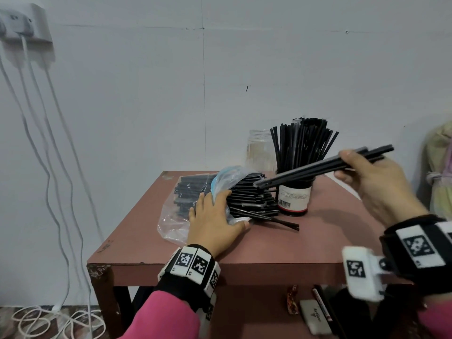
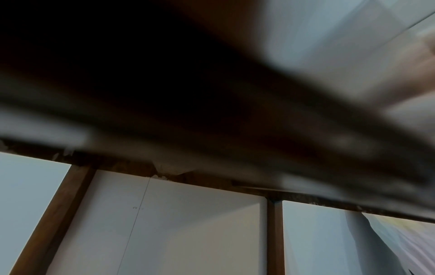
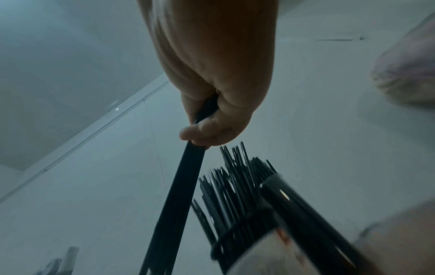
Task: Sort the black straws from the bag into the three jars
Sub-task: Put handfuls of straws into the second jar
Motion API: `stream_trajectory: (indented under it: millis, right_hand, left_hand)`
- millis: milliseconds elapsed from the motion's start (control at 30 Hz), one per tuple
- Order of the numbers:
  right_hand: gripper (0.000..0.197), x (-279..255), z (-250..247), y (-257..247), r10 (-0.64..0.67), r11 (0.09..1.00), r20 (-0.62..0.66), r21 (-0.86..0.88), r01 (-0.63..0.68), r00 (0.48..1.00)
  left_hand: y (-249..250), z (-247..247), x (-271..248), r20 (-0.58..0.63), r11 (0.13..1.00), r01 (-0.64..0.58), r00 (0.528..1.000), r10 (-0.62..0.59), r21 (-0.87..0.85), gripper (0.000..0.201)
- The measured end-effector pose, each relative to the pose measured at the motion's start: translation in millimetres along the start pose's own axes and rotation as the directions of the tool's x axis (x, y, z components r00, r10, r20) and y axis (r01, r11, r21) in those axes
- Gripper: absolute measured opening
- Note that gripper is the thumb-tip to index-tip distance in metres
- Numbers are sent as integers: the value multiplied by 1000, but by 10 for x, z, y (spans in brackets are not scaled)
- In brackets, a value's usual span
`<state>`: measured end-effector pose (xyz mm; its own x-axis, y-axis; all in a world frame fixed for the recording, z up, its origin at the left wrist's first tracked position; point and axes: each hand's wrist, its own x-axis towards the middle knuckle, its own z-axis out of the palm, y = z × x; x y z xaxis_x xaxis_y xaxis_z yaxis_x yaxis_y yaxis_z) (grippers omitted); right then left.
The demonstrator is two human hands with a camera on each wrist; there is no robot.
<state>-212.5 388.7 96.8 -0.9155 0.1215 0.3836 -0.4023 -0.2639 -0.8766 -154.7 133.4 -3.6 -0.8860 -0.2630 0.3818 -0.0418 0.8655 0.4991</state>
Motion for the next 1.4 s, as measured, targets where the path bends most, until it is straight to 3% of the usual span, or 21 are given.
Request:
stream_trajectory:
  millis: [167, 267, 400, 567, 667, 833, 967, 1067, 1200, 1333, 1400]
  right_hand:
    - [15, 267, -21, -351, -137, 977, 13, -162, 137, 991]
    - [15, 359, 23, -474, -172, 945, 63, -272, 183, 983]
    - [15, 508, 149, -571, -181, 867, 134, -446, 223, 974]
    - [15, 772, 360, -586, -93, 742, 156, -647, 173, 983]
    - [15, 864, 515, -481, -12, 622, 197, -766, 161, 980]
    - [21, 859, 721, -261, 91, 485, 197, -865, 129, 976]
    - [25, 748, 808, -30, 107, 337, 224, -925, 176, 969]
    - [31, 703, 798, 76, 91, 384, 236, -905, 185, 967]
    - [48, 656, 729, 96, -6, 638, 182, -756, 144, 983]
    - [30, 646, 694, 37, -192, 657, 158, -712, 247, 968]
    - [31, 678, 690, -3, -308, 654, 132, -690, 310, 942]
  left_hand:
    - [-4, 1, -4, 33, 1000, -11, 999, 11, 22, 64]
    - [-16, 20, 10, 33, 1000, -22, 999, 21, 18, 42]
    - [-32, 45, 22, 37, 999, -21, 999, 20, 27, 37]
    - [-39, 51, 24, 32, 999, -23, 999, 22, 26, 37]
    - [-36, 48, 20, 38, 1000, -21, 999, 21, 19, 38]
    - [-34, 46, 20, 47, 999, -20, 999, 19, 27, 40]
    - [-44, 53, 30, 38, 999, -24, 999, 23, 35, 39]
    - [-51, 59, 32, 29, 999, -29, 999, 28, 36, 36]
    - [-51, 60, 25, 12, 999, -32, 999, 31, 26, 35]
    - [-45, 53, 23, 22, 999, -31, 999, 30, 21, 35]
    - [-44, 52, 24, 31, 999, -27, 999, 26, 20, 36]
